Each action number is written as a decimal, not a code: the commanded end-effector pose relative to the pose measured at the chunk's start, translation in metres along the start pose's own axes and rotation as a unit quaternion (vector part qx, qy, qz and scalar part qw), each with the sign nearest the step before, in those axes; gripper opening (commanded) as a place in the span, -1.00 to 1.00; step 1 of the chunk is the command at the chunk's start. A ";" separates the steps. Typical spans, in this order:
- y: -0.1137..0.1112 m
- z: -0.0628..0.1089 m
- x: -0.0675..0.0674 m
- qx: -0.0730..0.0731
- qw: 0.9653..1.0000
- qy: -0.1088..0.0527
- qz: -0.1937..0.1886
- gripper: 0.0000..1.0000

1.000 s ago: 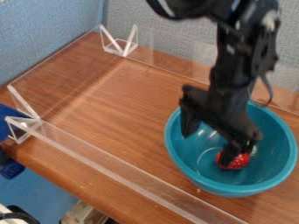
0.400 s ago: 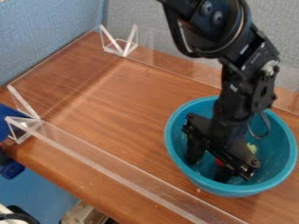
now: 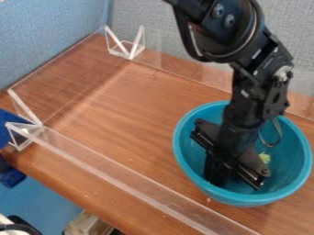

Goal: Remove the strawberry from inside the blue bowl and put it on the table

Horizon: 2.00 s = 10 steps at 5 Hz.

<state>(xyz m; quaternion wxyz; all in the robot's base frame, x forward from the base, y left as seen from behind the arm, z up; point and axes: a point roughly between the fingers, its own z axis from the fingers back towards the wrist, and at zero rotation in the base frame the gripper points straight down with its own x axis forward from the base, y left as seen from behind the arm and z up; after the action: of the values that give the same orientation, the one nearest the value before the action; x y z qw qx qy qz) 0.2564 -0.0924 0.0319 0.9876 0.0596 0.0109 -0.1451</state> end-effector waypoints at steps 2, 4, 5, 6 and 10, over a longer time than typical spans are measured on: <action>0.002 0.027 0.005 0.007 0.999 -0.034 -0.011 -1.00; 0.010 0.047 0.004 0.020 0.999 -0.046 -0.012 -1.00; 0.015 0.058 0.004 0.026 0.998 -0.052 -0.011 -1.00; 0.023 0.076 0.006 0.034 0.997 -0.063 -0.007 -1.00; 0.087 0.109 0.013 0.054 0.993 -0.079 0.066 1.00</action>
<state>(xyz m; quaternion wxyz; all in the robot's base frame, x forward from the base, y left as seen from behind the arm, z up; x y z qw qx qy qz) 0.2928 -0.0287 0.1392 0.9887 0.1038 -0.0612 -0.0896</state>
